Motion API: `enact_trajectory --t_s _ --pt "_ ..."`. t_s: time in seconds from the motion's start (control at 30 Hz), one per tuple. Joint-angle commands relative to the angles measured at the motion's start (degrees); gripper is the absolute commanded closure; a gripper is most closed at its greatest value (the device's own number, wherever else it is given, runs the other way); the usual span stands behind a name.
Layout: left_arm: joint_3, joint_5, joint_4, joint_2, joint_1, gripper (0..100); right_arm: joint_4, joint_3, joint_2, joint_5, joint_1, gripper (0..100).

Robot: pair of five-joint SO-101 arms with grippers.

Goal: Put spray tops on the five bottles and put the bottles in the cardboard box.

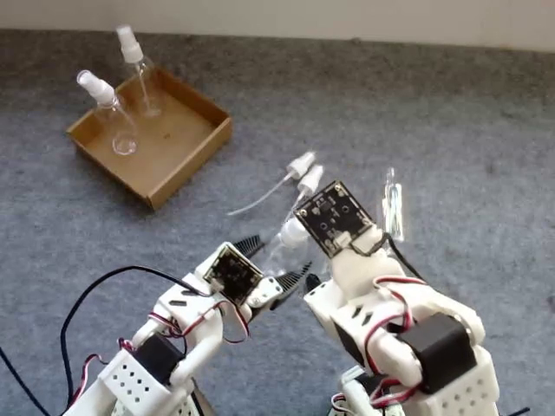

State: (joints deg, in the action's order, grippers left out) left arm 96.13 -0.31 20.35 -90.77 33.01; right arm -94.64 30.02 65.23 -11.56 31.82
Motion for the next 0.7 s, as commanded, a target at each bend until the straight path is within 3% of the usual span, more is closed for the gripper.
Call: enact_trajectory --t_s 0.0,0.23,0.43,0.67 --pt "1.1 0.7 -1.6 -1.0 -5.3 87 1.5 -0.7 5.8 -0.5 -0.9 80.9" --pt "-1.1 0.8 -1.7 -1.0 -12.7 87 8.1 6.1 17.3 -0.2 -0.9 99.8" --pt "-3.8 0.8 -1.7 -1.0 -13.5 87 17.4 22.0 23.2 -0.2 -0.9 99.4" --pt "-5.6 0.8 -2.2 -1.0 -21.8 87 33.9 41.6 29.8 -0.2 -0.8 99.4"
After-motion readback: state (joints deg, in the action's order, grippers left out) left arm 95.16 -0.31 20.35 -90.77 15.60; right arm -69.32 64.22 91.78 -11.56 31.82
